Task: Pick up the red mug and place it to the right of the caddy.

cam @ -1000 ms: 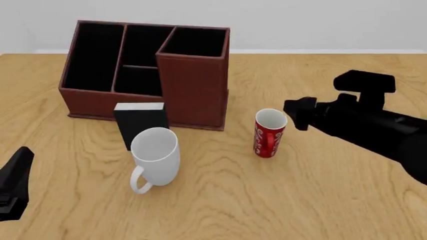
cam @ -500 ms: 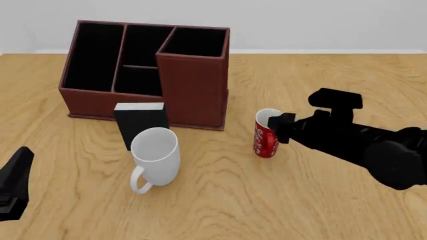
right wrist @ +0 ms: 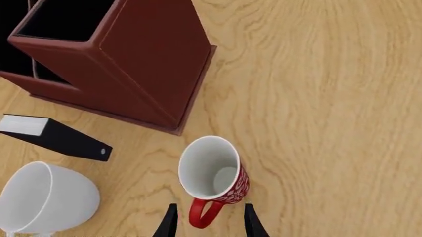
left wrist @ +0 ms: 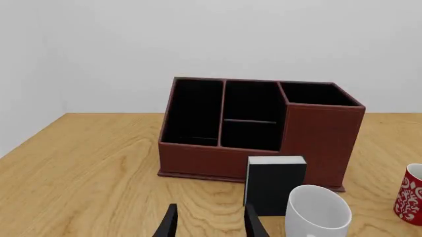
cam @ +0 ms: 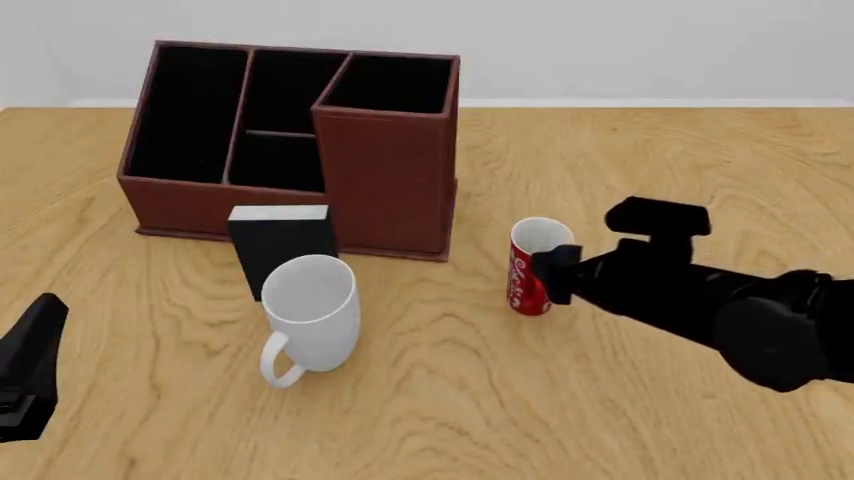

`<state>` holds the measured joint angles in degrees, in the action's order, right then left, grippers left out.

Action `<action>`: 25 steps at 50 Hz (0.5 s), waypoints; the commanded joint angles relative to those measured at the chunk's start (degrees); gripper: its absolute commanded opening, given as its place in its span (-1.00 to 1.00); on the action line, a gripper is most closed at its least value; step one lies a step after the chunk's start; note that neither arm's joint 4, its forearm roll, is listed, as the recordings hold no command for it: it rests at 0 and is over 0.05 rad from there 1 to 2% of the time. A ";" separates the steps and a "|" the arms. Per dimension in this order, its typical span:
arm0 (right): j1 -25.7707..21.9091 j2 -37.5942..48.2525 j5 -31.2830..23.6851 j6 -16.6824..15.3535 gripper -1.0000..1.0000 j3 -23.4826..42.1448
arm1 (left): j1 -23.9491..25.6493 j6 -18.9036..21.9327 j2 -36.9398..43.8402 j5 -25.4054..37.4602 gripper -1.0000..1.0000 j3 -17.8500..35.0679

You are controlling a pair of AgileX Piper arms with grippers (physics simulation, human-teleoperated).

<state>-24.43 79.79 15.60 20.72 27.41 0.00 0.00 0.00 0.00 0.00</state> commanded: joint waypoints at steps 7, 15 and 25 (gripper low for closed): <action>-1.87 3.03 1.62 0.98 1.00 0.50 | 0.00 0.00 0.00 0.00 1.00 0.00; -1.89 4.10 2.10 1.51 1.00 0.67 | 0.00 0.00 0.00 0.00 1.00 0.00; -2.58 6.39 2.93 2.83 1.00 1.05 | 0.00 0.00 0.00 0.00 1.00 0.00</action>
<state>-26.46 84.28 17.81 22.50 28.16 0.00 0.00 0.00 0.00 0.00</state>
